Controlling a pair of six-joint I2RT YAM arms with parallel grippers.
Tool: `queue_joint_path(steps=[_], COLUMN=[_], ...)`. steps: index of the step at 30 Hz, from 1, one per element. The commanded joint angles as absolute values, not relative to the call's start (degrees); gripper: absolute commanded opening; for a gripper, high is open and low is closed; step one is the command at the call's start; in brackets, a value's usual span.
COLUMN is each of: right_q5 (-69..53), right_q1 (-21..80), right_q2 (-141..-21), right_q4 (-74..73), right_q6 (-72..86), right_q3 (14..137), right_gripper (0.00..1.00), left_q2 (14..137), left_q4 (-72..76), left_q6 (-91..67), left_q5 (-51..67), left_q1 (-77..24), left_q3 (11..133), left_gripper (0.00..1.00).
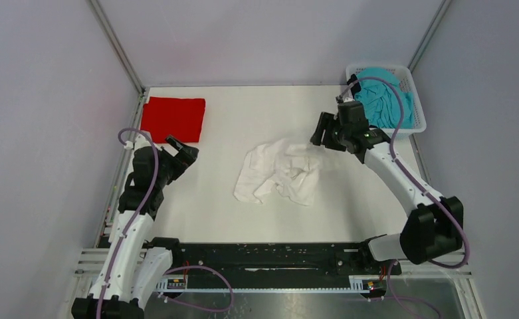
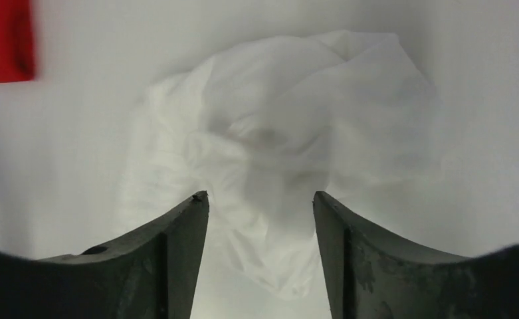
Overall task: Fold and stack the t-shirts
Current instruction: Move the tshirt to the center of the board
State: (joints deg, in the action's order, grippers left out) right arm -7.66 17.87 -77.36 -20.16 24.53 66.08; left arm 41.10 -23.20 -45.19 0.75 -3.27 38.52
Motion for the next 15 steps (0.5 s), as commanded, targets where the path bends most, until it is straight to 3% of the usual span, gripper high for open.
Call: queue_joint_path(steps=[1,2,9,15], right_q5=[14.23,14.72,3.97,5.97], right_q1=[17.67,17.74,25.37,37.24], right_q2=[-78.2,-77.84,-75.66,-88.82], right_q4=[-25.32,-25.47,-18.23,-15.94], right_q6=[22.28,21.79,11.95,10.06], right_q3=[64.87,64.64,62.24,69.88], right_gripper=[0.89,0.99,0.99,0.99], left_q2=[45.39,46.62,54.85,60.08], left_q4=[-21.39,-20.3,-16.56,-12.23], left_q6=[-47.11,-47.37,-46.52,-46.86], left_q5=[7.14,8.94,7.98,8.4], left_q1=[-3.31,-3.75,-15.6,-22.27], left_q3=[36.78,35.84,32.86,30.13], left_gripper=[0.99,0.99,0.99,0.99])
